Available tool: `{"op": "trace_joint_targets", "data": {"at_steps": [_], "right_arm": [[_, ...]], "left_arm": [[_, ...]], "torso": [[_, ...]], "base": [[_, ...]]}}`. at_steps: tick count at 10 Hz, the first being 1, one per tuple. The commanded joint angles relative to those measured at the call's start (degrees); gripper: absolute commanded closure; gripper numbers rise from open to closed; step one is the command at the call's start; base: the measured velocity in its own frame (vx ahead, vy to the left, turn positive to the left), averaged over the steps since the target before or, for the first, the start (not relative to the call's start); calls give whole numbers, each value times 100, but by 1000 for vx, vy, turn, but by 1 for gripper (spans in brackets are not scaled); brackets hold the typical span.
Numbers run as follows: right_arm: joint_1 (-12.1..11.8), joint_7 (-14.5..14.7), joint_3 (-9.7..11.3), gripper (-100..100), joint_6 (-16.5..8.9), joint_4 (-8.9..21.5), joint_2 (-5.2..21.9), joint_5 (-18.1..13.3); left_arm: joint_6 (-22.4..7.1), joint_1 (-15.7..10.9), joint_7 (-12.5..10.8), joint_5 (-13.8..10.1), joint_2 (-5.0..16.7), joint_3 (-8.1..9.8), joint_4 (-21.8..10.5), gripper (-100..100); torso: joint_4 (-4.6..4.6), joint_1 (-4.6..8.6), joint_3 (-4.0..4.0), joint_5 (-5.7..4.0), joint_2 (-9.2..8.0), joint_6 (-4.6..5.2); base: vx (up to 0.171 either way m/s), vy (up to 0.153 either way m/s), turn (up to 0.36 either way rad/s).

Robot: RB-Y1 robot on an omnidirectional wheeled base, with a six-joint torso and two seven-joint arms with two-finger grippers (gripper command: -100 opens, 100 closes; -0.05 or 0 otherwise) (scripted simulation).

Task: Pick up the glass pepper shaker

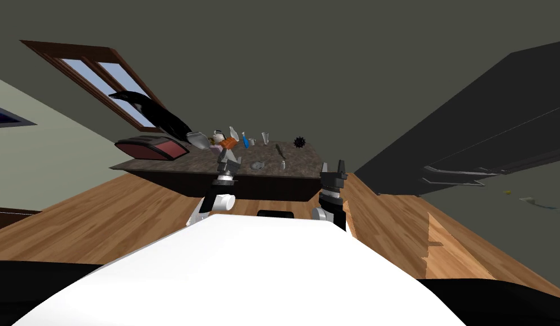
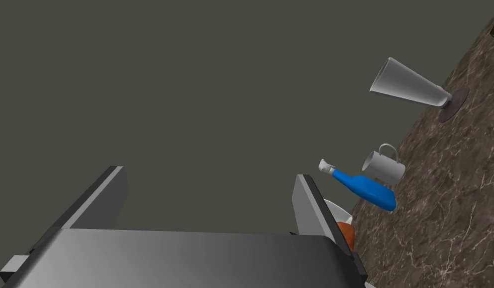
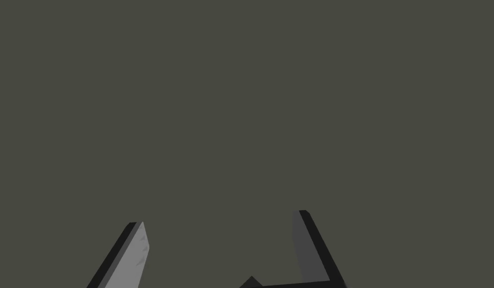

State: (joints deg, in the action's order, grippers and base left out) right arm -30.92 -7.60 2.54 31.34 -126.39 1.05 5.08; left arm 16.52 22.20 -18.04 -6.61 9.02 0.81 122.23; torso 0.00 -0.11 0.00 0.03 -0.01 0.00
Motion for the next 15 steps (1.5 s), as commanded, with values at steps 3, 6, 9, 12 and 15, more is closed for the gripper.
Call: {"op": "trace_joint_targets", "data": {"at_steps": [3,6,9,12,15], "right_arm": [[0,0,0,0,0,0,0,0],[0,0,0,0,0,0,0,0],[0,0,0,0,0,0,0,0],[0,0,0,0,0,0,0,0],[0,0,0,0,0,0,0,0]], "left_arm": [[-593,-236,-298,-127,41,2,-128,-100],[-1118,-598,-723,-326,72,22,-331,-100],[-1513,-788,-945,-432,78,29,-439,-100],[-2029,-982,-1172,-542,82,33,-551,-100],[-2467,-1179,-1402,-656,86,35,-665,-100]], "torso": [[0,-1,1,0,2,0],[1,1,1,0,2,0],[1,7,1,-1,2,1],[1,1,2,0,4,1],[1,1,2,0,3,0]], "base": [[0,27,37],[4,30,35],[3,19,18],[6,26,16],[4,24,3]]}}
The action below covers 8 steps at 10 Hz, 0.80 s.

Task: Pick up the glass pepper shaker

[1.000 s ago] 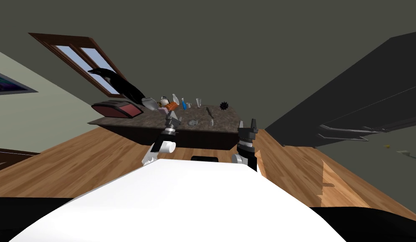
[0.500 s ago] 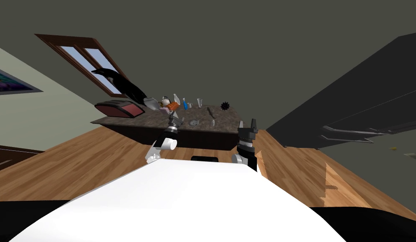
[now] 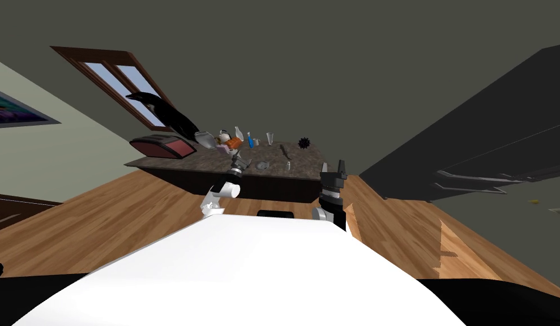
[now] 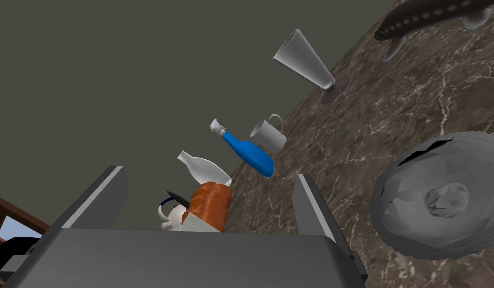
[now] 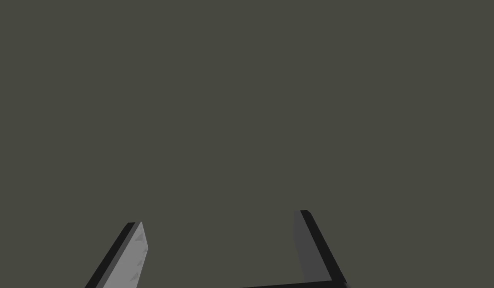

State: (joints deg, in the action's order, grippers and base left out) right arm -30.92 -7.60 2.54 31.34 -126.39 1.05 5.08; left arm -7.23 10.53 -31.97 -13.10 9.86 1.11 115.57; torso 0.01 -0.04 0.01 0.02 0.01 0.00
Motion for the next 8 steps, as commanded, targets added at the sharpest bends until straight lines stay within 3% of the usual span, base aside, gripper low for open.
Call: {"op": "trace_joint_targets", "data": {"at_steps": [1,3,4,5,6,8], "right_arm": [[0,0,0,0,0,0,0,0],[0,0,0,0,0,0,0,0],[0,0,0,0,0,0,0,0],[0,0,0,0,0,0,0,0],[0,0,0,0,0,0,0,0],[0,0,0,0,0,0,0,0]], "left_arm": [[-286,-209,-241,-123,11,4,-116,-100],[-497,-209,-241,-123,11,4,-116,-100],[-740,-408,-473,-242,26,0,-234,-100],[-906,-408,-473,-242,26,0,-234,-100],[-1071,-607,-704,-363,49,-8,-354,-100],[-1317,-607,-704,-363,49,-8,-354,-100]], "torso": [[0,0,0,0,0,0],[0,-2,0,0,0,0],[0,0,-1,0,-1,0],[0,-2,0,0,0,1],[0,-3,0,1,0,0],[0,-3,1,1,1,0]], "base": [[8,17,2],[3,18,-3],[5,23,-13],[6,23,-14],[8,27,-29],[5,17,-13]]}}
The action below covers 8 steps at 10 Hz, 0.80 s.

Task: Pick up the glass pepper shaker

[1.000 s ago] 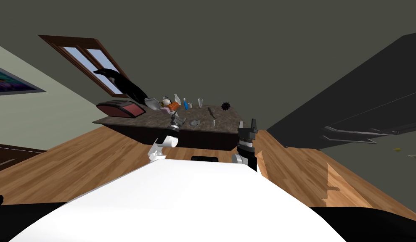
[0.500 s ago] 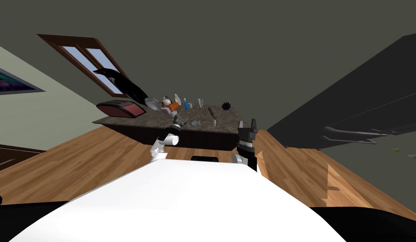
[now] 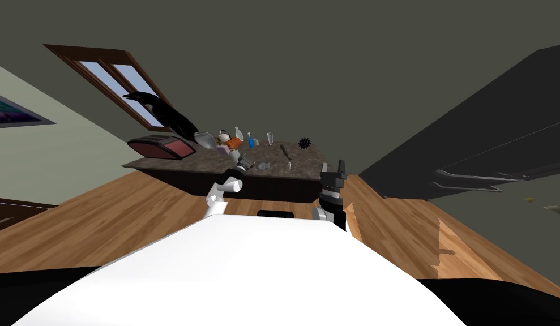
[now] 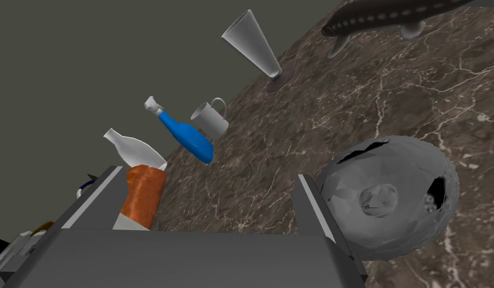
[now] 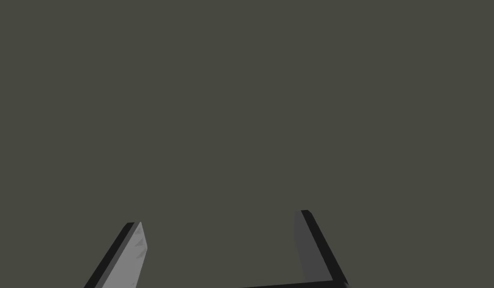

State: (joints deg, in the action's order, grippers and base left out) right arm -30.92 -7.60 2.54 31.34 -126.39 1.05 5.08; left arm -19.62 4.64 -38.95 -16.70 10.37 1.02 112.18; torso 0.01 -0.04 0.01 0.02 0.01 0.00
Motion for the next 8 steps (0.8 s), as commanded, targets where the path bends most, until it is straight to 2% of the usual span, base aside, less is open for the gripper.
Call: {"op": "trace_joint_targets", "data": {"at_steps": [1,3,4,6,7,8], "right_arm": [[0,0,0,0,0,0,0,0],[0,0,0,0,0,0,0,0],[0,0,0,0,0,0,0,0],[0,0,0,0,0,0,0,0],[0,0,0,0,0,0,0,0],[0,0,0,0,0,0,0,0]], "left_arm": [[-286,-215,-234,-124,30,-11,-136,-100],[-490,-215,-234,-124,30,-11,-136,-100],[-689,-411,-460,-247,74,-27,-256,-100],[-901,-411,-460,-247,74,-27,-256,-100],[-1127,-603,-680,-370,128,-46,-377,-100],[-1258,-603,-680,-370,128,-46,-377,-100]], "torso": [[0,0,0,0,0,0],[0,-1,0,0,1,0],[0,1,0,0,-1,0],[0,-1,1,0,2,0],[0,2,0,0,0,0],[0,2,1,-1,2,2]], "base": [[4,14,-48],[3,14,-13],[9,16,-66],[6,14,-19],[9,11,-80],[8,15,-55]]}}
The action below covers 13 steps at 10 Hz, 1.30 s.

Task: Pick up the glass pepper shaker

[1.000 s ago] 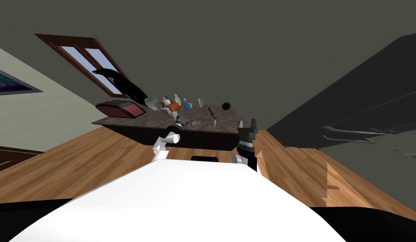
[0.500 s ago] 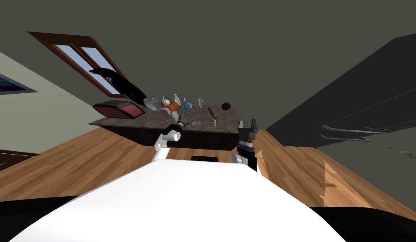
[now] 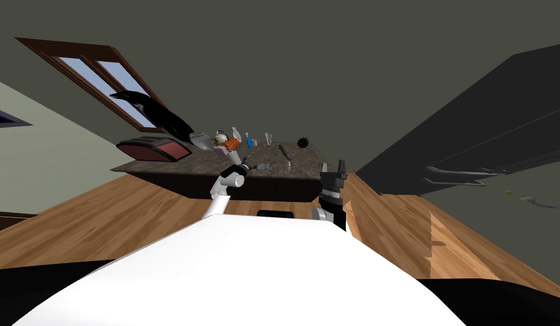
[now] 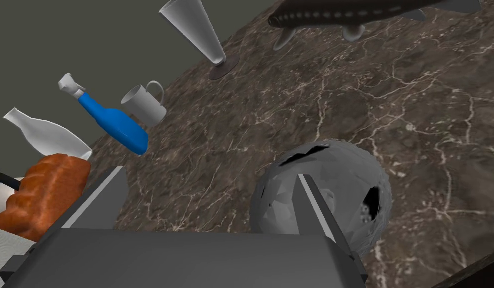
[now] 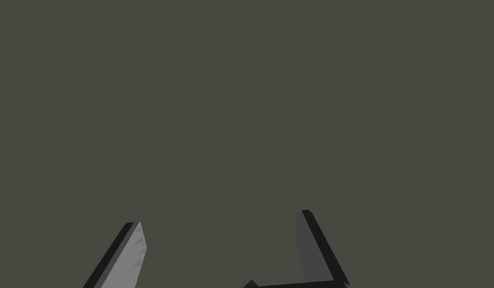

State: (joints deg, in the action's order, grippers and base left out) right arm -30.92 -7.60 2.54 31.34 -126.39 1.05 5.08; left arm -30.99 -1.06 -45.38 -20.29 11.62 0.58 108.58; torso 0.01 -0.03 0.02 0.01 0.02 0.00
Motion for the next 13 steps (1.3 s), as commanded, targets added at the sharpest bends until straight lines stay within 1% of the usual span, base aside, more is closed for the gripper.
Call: {"op": "trace_joint_targets", "data": {"at_steps": [1,2,3,4,5,6,7,8,9,10,11,12,13], "right_arm": [[0,0,0,0,0,0,0,0],[0,0,0,0,0,0,0,0],[0,0,0,0,0,0,0,0],[0,0,0,0,0,0,0,0],[0,0,0,0,0,0,0,0],[0,0,0,0,0,0,0,0],[0,0,0,0,0,0,0,0],[0,0,0,0,0,0,0,0],[1,0,0,0,0,0,0,0],[0,0,0,0,0,0,0,0],[0,0,0,0,0,0,0,0],[0,0,0,0,0,0,0,0],[0,0,0,0,0,0,0,0]], "left_arm": [[-172,-33,-37,-12,3,-1,-18,-100],[-397,-222,-252,-135,67,-24,-139,-100],[-521,-222,-252,-135,67,-24,-139,-100],[-576,-222,-252,-135,67,-24,-139,-100],[-786,-405,-461,-256,139,-49,-259,-100],[-936,-405,-461,-256,139,-49,-259,-100],[-972,-405,-461,-256,139,-49,-259,-100],[-1203,-584,-662,-376,217,-78,-377,-100],[-1348,-584,-662,-376,217,-78,-377,-100],[-1527,-756,-856,-493,300,-108,-494,-100],[-1709,-756,-856,-493,300,-108,-494,-100],[-1872,-923,-1042,-607,389,-140,-608,-100],[-2030,-923,-1042,-607,389,-140,-608,-100]], "torso": [[0,0,0,0,0,0],[0,1,-1,0,-2,-1],[0,1,0,0,0,2],[0,0,-1,0,-1,-1],[0,1,-1,0,-2,-1],[0,2,0,-1,1,3],[0,0,0,0,0,-1],[0,1,-1,0,-1,-2],[0,2,0,-1,1,3],[0,1,0,0,1,-1],[1,2,2,-1,3,3],[1,1,2,0,4,-2],[1,2,3,0,5,2]], "base": [[2,8,4],[6,11,-104],[7,15,-68],[3,8,12],[9,8,-122],[10,15,-71],[6,8,14],[10,9,-146],[10,14,-76],[17,9,-169],[17,14,-67],[20,11,-139],[19,13,-88]]}}
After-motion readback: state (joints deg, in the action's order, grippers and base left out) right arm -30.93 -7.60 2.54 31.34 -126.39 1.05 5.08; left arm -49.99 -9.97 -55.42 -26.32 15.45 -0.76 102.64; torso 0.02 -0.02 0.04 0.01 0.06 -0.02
